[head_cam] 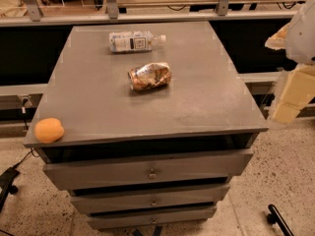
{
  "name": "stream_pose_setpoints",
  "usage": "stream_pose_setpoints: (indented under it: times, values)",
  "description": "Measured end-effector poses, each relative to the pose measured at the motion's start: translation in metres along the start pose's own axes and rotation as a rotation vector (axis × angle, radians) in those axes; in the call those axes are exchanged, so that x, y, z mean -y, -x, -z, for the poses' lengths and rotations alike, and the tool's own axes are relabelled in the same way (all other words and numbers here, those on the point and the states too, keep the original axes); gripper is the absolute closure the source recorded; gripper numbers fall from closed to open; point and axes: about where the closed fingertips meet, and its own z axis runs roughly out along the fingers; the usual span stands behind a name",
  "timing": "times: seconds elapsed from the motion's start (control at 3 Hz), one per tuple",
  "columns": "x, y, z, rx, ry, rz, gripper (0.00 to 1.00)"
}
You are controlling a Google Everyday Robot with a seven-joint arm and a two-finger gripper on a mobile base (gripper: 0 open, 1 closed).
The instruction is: Place orange can upright
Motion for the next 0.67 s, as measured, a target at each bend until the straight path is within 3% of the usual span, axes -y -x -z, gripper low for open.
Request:
stream_pose_setpoints:
  times: [0.33,0.67]
  values:
    - [0.0,0.0,0.0,0.0,0.0,0.001,0.0]
    - [0.029,0.037,-0.019,0.042,0.019,0.084,0.0]
